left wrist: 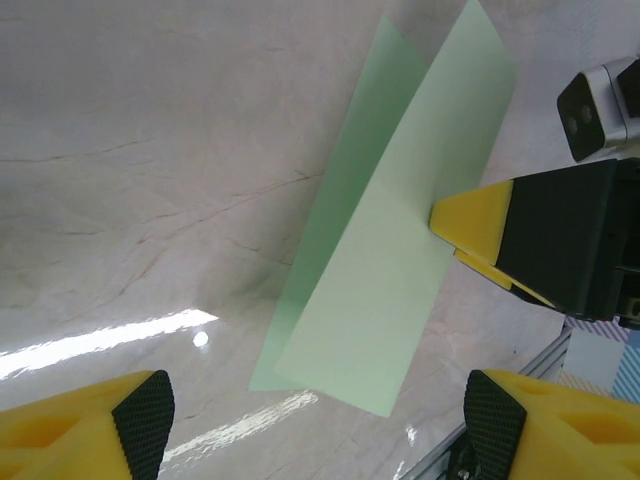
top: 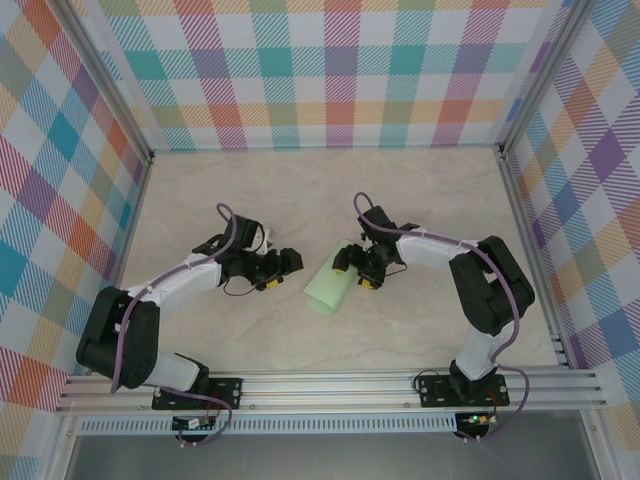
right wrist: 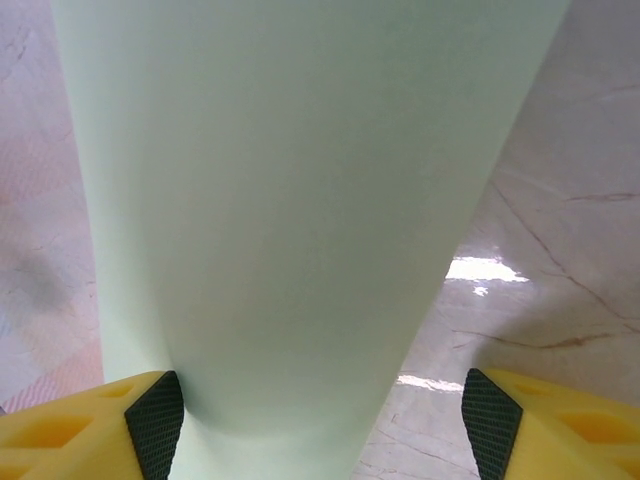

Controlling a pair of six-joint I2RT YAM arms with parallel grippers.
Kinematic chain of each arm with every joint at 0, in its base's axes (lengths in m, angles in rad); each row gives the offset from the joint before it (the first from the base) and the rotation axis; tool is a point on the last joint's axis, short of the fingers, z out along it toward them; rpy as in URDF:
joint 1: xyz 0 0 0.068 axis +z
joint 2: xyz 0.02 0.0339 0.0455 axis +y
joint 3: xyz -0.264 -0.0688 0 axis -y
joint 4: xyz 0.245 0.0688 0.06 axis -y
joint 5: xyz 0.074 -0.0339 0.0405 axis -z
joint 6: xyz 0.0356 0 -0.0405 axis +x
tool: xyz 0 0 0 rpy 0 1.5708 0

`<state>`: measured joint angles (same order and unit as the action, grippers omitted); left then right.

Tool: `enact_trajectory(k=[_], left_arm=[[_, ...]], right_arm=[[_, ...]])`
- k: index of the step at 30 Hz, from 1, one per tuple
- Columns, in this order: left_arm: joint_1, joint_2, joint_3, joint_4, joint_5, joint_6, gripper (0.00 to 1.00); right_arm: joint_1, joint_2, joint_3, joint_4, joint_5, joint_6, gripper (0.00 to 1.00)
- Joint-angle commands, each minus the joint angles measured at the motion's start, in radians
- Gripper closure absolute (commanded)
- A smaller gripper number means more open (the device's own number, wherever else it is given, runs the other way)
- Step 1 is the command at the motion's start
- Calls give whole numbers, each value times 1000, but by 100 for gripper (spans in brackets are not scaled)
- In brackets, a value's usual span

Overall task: Fold a paper plane with a square sheet of paper (pick it up from the middle)
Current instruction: Fold the square sheet of paper in half at the center of the table.

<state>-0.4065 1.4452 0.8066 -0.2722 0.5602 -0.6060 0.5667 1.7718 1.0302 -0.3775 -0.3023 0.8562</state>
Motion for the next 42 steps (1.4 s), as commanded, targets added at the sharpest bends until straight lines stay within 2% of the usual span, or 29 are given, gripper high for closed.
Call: enact_trajectory(k=[1, 4, 10, 17, 22, 27, 31, 34, 37, 42], left_arm=[[-32, 65, 56, 61, 66, -16, 22], [-45, 147, 93, 84, 113, -17, 22], [-77, 293, 169, 94, 194, 3, 30], [-92, 333, 188, 138, 245, -12, 40], [-97, 372, 201, 150, 281, -13, 54], [-110, 398, 220, 161, 318, -2, 56], [-118, 417, 237, 166, 331, 2, 68], [-117, 423, 249, 175, 342, 1, 86], [-118, 426, 259, 196, 366, 3, 99], [-117, 441, 274, 220, 397, -2, 100]], right_arm=[[5, -31, -34, 26, -40, -2, 23], [5, -44, -59, 45, -61, -10, 22], [5, -60, -79, 38, -66, -22, 23], [1, -104, -117, 54, -61, -8, 22], [-8, -121, -142, 84, -73, 6, 22], [-14, -128, -167, 134, -87, 31, 21], [-18, -125, -176, 152, -86, 48, 21], [-20, -151, -202, 177, -80, 74, 20], [-35, -209, -262, 248, -86, 116, 19], [-79, -297, -390, 451, -158, 195, 18]])
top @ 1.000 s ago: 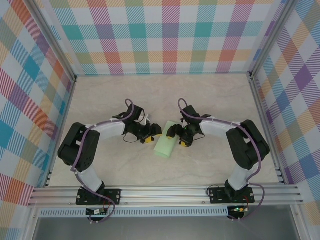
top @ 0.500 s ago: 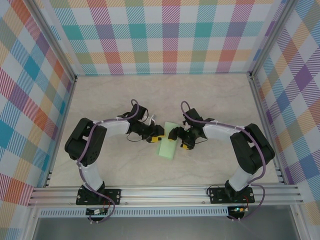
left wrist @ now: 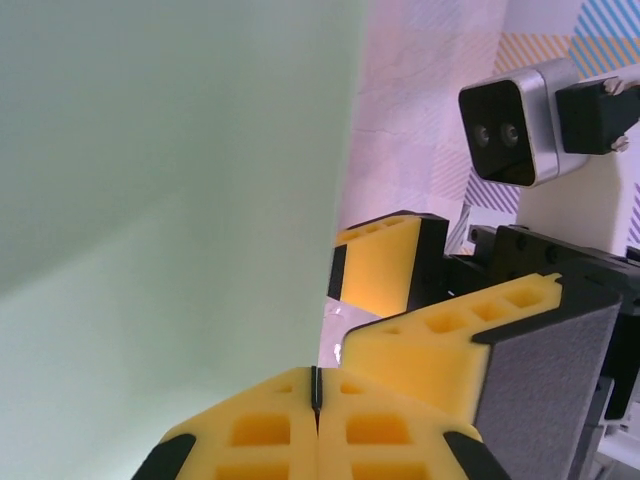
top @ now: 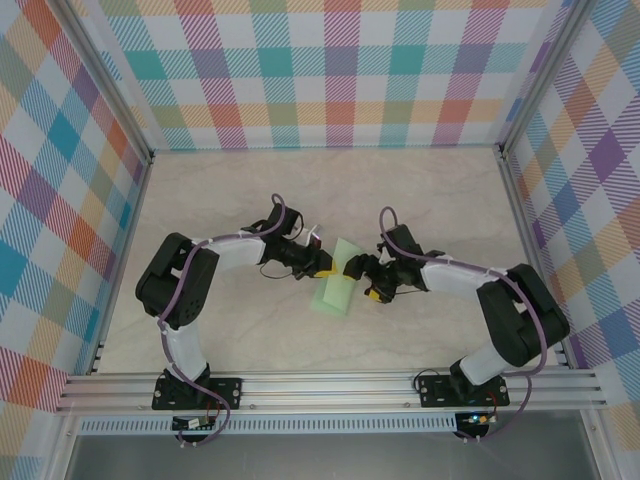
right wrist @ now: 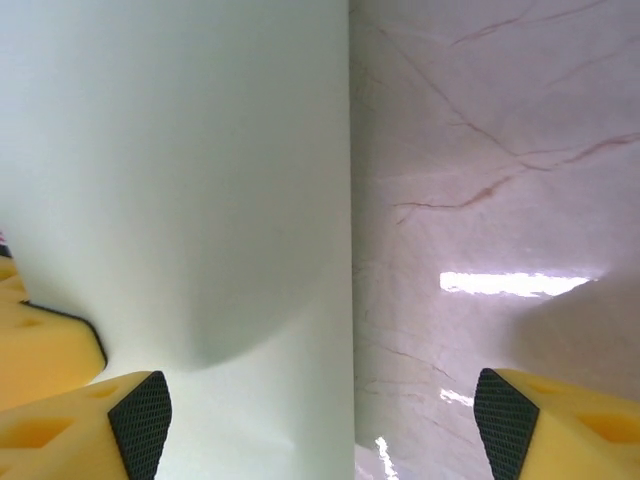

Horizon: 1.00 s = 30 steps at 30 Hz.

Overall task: Fold a paper plane with a square sheet of paper (pick it up from the middle)
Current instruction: Fold the square sheet of paper in half at the center of the table.

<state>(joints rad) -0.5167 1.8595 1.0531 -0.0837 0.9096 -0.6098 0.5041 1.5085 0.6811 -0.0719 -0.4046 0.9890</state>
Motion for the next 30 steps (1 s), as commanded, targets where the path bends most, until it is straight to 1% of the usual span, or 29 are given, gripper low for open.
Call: enact_trajectory(k=[1, 5, 9, 12, 15, 16, 18, 22, 25, 30], left_arm=[[-6, 31, 28, 42, 52, -6, 100], [-5, 36, 25, 108, 63, -58, 100], [-5, 40, 5, 181, 59, -117, 100], [-4, 24, -24, 262, 50, -171, 100], [-3, 9, -87, 457, 40, -288, 100], [-3, 11, -85, 433, 33, -278, 100], [-3, 18, -57, 288, 6, -193, 100], [-3, 32, -54, 214, -3, -147, 100], [-3, 22, -49, 143, -48, -107, 99], [-3, 12, -38, 92, -72, -73, 98]], right_arm=[[-18, -41, -44, 153, -64, 59, 18], [-19, -35, -36, 143, -66, 48, 22], [-24, -2, -17, 156, -74, 42, 28], [-26, 12, 5, 127, -62, 30, 32], [-30, 17, 5, 153, -81, 31, 36], [-31, 17, 7, 154, -84, 30, 36], [-34, 12, 6, 154, -83, 30, 34], [-42, 14, 14, 141, -91, 1, 31], [-44, 33, 27, 129, -102, -23, 31], [-44, 77, 60, 56, -81, -60, 33]])
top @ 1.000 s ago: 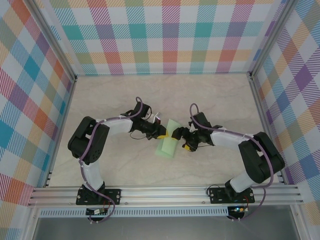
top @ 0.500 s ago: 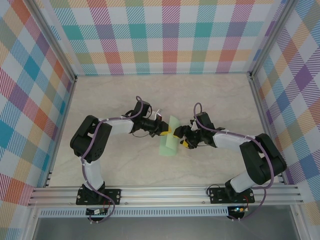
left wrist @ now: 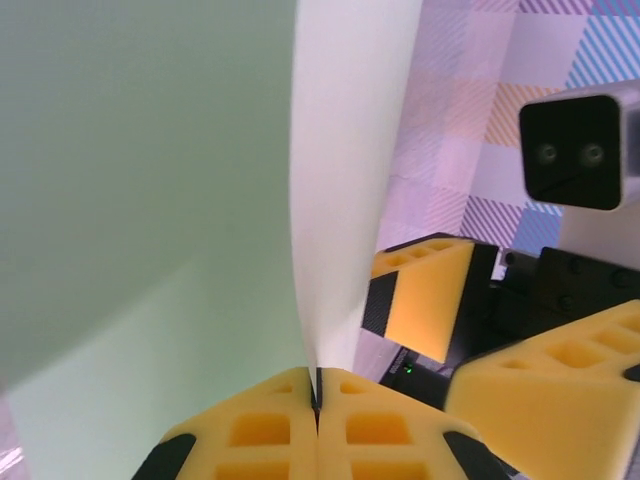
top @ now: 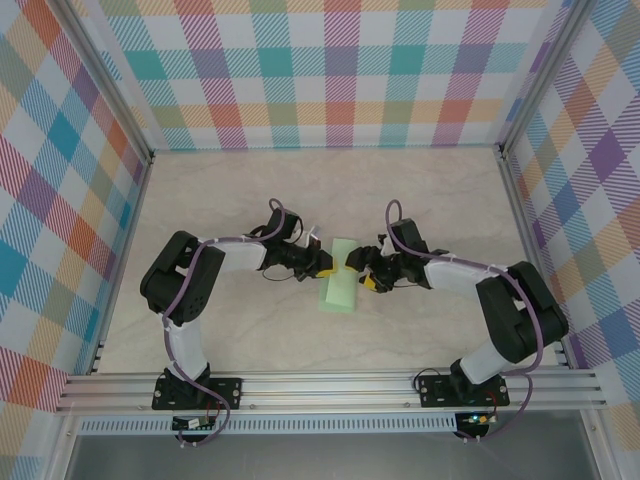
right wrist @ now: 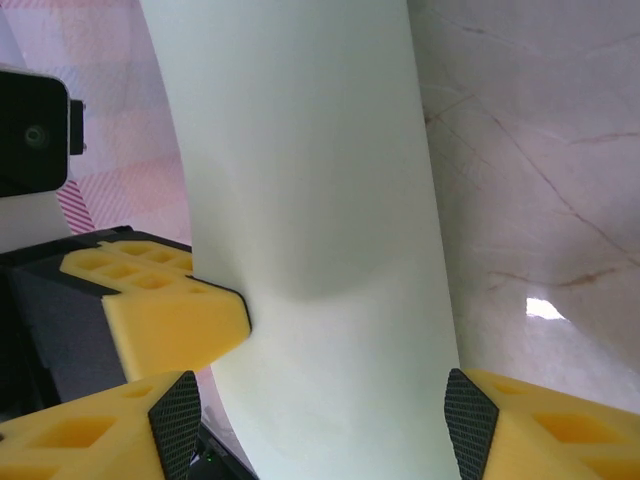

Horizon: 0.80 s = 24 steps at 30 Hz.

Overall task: Fold a paper plane with a square sheet of paper (pick it up from the middle)
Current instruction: Fold the square sheet of paper in half at the center of the table.

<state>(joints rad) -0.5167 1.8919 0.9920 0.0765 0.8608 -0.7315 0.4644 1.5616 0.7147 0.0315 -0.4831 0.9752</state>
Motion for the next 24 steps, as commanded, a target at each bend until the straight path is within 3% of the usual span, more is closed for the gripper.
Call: enact_trajectory(k=[1, 10, 14, 16, 19, 24], left_arm=[[-3, -19, 26, -75, -23, 54, 98], [-3, -21, 33, -77, -25, 56, 95], [-4, -56, 36, -122, -75, 75, 85], [-3, -96, 32, -167, -136, 83, 69], [-3, -184, 3, -202, -239, 79, 58], [-3, -335, -59, -299, -446, 63, 52]], right_arm=[[-4, 33, 31, -52, -2, -49, 34], [0, 97, 78, -109, 1, -106, 41], [4, 112, 94, -132, 17, -112, 43], [9, 116, 95, -127, 23, -103, 44], [19, 127, 111, -139, 42, -98, 43], [48, 152, 175, -236, 95, -124, 41]])
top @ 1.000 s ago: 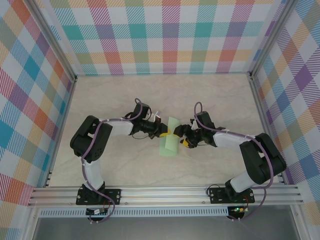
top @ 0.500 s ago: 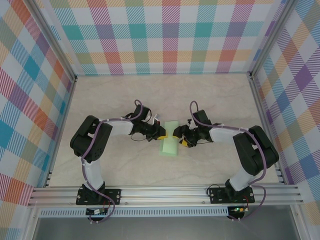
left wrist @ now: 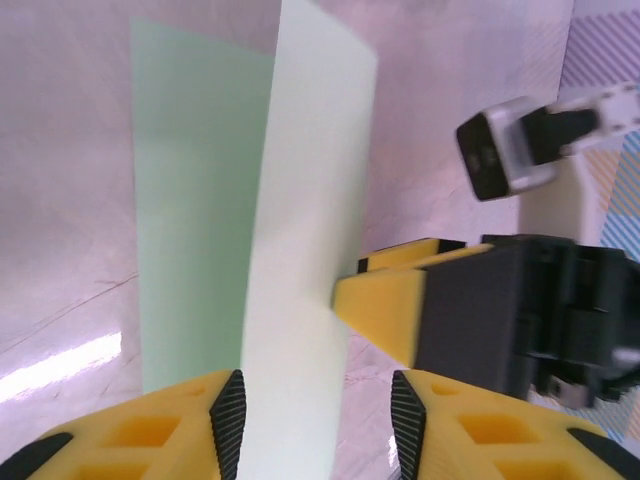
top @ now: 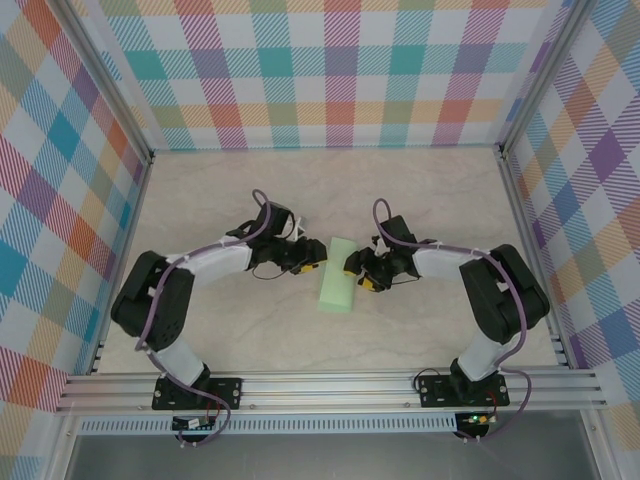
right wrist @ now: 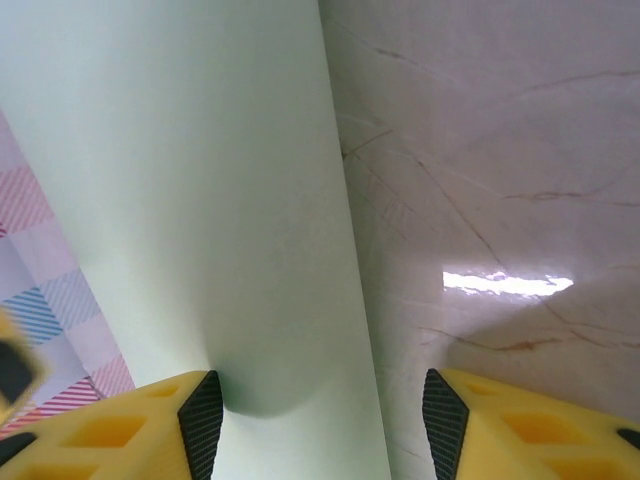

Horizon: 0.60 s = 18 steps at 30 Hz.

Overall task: Fold a paper plane with a square sheet of paper (pick it up from the middle)
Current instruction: Fold the square sheet of paper in half at the center of the table.

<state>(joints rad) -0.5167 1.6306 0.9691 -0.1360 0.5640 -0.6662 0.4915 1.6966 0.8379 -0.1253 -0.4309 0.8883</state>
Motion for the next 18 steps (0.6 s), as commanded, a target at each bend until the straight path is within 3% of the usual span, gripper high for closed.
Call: enact_trajectory(k=[1, 7, 18], left_arm=[[-3, -100, -51, -89, -172, -11, 52], [-4, -214, -116, -100, -241, -32, 50], [-3, -256, -129, -118, -263, -19, 48]], right_arm=[[33, 22, 74, -121, 77, -46, 40], [84, 73, 192, -295, 186, -119, 39], [83, 80, 216, -354, 177, -167, 37]])
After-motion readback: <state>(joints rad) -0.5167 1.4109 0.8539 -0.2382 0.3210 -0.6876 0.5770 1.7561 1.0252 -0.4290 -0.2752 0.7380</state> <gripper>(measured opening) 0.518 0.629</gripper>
